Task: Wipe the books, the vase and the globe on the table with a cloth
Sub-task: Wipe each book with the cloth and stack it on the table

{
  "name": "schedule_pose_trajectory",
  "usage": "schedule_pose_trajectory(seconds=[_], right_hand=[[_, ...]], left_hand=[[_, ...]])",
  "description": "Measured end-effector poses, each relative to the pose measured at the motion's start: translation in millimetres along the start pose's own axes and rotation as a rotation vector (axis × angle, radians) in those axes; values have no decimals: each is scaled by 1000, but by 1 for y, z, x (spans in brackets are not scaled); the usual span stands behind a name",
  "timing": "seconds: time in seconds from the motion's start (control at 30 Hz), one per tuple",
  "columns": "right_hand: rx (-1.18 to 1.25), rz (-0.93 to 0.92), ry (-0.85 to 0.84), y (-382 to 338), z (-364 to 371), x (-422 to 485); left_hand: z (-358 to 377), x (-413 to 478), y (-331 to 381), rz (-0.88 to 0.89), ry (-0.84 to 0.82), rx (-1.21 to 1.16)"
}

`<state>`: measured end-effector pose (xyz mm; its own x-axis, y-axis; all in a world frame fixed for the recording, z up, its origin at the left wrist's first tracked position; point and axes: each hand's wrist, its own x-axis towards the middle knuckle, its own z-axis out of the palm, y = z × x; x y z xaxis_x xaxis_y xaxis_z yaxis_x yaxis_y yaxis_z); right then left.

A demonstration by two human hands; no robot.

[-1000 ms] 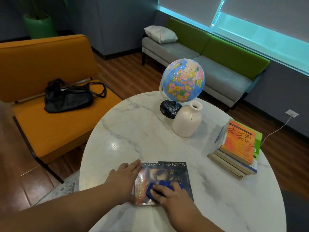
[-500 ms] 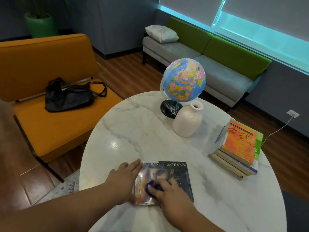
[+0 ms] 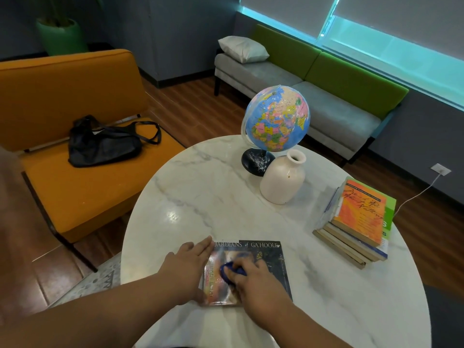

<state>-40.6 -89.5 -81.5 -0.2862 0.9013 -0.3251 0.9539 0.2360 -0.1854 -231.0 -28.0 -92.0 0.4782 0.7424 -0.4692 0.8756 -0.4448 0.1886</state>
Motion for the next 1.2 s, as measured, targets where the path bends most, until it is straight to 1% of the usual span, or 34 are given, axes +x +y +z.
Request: schedule_pose_trajectory(seconds=[0.07, 0.13, 0.2, 0.27, 0.33, 0.43, 0.63, 0.7, 0.77, 0.83, 0.9, 1.0, 1.07, 1.13, 1.2], right_hand=[[-8, -19, -47, -3, 3, -3], [4, -75, -95, -6, 7, -9], [14, -111, -92, -6, 8, -9], [24, -93, -48, -5, 5, -2], [21, -34, -10, -1, 1, 5], [0, 18, -17, 1, 0, 5], [44, -127, -80, -4, 15, -8], [94, -110, -42, -3, 12, -1], [104, -41, 3, 2, 6, 5], [67, 10, 7, 7, 2, 6], [38, 21, -14, 10, 4, 2], [26, -45, -72, 4, 11, -5], [60, -73, -124, -3, 19, -6], [121, -88, -117, -8, 20, -3], [97, -107, -90, -7, 10, 2]], left_hand=[[0, 0, -1, 1, -1, -5], [1, 0, -1, 1, -7, -8], [2, 1, -2, -5, -8, -11], [2, 1, -2, -8, -2, -4], [2, 0, -1, -9, 8, 1], [5, -1, -1, -19, 18, -10], [8, -3, -3, -47, 18, -49], [7, -2, -3, -43, 16, -51], [6, -1, -3, -41, 18, -57], [7, -2, -4, -41, 17, -71], [6, -3, -5, -38, 16, -74], [6, -3, -4, -37, 19, -76], [6, -3, -5, -37, 20, -74], [7, -3, -6, -33, 23, -71], [7, -3, -5, -31, 23, -76]])
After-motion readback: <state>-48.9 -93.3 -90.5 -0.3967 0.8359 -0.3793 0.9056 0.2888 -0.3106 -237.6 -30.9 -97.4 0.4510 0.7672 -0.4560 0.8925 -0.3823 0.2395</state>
